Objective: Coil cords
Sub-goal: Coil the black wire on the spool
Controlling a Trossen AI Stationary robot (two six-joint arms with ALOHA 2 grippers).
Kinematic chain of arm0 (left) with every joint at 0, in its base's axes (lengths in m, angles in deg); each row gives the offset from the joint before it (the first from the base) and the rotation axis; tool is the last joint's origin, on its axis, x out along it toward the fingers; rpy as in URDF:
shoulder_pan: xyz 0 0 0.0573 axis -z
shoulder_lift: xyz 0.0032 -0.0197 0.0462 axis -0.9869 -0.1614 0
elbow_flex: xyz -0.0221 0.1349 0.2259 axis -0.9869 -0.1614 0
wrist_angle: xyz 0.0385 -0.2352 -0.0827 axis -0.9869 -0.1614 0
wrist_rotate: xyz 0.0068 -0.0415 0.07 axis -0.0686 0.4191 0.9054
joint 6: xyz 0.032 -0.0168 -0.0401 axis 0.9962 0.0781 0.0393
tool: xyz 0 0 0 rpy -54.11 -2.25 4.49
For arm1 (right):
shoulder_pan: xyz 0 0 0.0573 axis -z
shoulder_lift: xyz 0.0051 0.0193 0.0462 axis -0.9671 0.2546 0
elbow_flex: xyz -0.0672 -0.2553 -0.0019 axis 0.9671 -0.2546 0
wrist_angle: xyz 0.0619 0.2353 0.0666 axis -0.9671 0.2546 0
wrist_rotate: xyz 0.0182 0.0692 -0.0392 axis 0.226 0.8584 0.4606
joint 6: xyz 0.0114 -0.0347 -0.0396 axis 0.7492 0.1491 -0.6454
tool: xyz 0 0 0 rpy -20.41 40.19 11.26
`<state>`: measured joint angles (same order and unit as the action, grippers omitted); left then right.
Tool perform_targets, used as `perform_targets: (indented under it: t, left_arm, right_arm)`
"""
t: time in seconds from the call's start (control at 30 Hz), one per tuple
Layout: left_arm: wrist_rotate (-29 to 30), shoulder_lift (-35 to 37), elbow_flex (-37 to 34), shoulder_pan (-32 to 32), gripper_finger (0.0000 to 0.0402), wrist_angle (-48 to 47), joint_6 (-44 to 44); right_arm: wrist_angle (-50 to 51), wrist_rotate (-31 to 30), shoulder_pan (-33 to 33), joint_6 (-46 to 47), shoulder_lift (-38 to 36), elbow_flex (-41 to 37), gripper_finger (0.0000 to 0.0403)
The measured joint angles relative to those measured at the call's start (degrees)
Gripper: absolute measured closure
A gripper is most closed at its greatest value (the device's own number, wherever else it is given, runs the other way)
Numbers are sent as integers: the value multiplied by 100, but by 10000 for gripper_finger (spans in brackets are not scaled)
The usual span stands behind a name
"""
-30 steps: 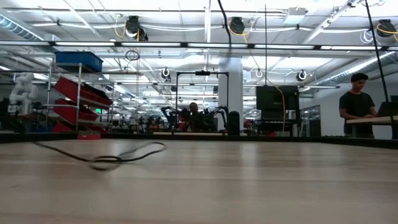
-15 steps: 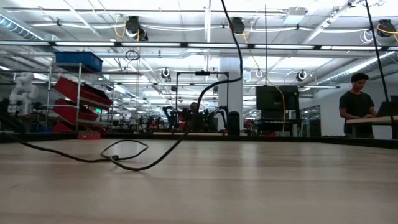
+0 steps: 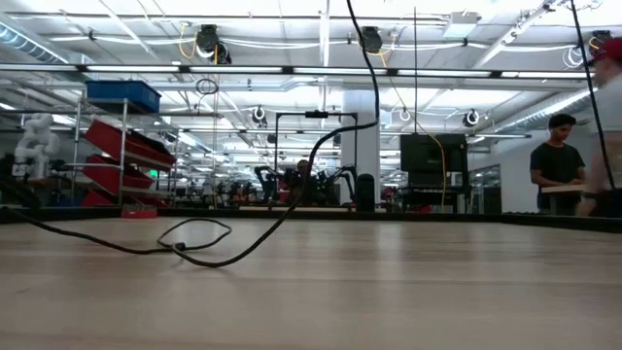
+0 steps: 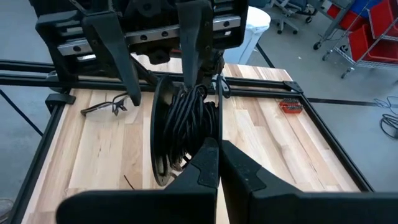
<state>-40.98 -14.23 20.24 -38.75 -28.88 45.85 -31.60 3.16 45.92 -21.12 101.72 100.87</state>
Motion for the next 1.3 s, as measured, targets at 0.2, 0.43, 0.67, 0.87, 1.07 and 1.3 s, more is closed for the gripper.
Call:
perform_targets:
  t: [0.2, 0.43, 0.67, 0.87, 1.07, 1.3]
  left_arm:
    - [-16, 2, -2, 0, 217, 3, -87]
    - [-93, 2, -4, 0, 217, -6, -134]
    - [-181, 2, -4, -68, 217, 0, -138]
    - [-440, 2, -4, -157, 240, 9, -145]
    - [-440, 1, -4, -176, 309, 36, -140]
    - [-436, 0, -7, -267, 392, 97, -136]
  right_arm:
    - [-144, 0, 40, -86, 6, 2, 403]
    - [-143, 16, 36, -119, 6, 2, 403]
    - [-149, 134, 60, -160, 7, 2, 403]
    - [-147, 143, 66, -184, 8, 2, 403]
    - [-149, 162, 74, -184, 8, 2, 403]
    - [-145, 117, 84, -178, 6, 2, 403]
